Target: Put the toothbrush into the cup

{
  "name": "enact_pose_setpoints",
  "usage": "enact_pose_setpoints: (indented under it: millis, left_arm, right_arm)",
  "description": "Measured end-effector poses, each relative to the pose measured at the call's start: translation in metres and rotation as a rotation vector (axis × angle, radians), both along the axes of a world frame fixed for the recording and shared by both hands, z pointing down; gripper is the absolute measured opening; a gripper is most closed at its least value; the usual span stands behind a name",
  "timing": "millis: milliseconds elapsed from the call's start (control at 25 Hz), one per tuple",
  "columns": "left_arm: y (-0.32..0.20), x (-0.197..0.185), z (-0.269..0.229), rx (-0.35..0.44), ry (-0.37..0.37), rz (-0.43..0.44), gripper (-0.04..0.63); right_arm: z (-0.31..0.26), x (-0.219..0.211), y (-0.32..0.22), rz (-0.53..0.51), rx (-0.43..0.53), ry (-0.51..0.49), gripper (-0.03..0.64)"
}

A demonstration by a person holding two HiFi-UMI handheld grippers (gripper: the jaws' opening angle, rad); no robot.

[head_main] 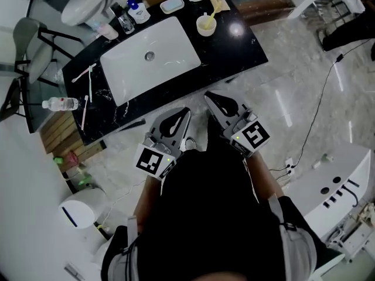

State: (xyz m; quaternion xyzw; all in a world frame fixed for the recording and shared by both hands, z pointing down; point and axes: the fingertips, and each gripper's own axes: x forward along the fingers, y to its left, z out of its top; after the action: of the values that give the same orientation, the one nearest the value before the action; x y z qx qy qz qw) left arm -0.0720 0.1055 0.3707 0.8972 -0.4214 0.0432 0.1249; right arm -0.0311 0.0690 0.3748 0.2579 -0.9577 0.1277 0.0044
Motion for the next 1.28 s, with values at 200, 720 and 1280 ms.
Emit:
enact_pose_setpoints:
  millis: [200, 720, 1280]
  left_arm:
    - [0.066, -0.026, 0.005, -0.006, 0.023, 0.02, 0.012]
    - [0.153, -0.026, -0.003, 0.012, 0.07, 0.098, 0.012]
    - [0.174, 0.031, -0.031, 0.051, 0.09, 0.078, 0.011]
  right_arm:
    - [0.0, -0.017, 0.07, 0.045, -0.001, 0.012, 0.021]
    - [-0.007, -0.026, 0.177, 0.096, -0.015, 0.084, 0.021]
    - [-0.033, 0.019, 0.207, 0.068, 0.047, 0.074, 0.018]
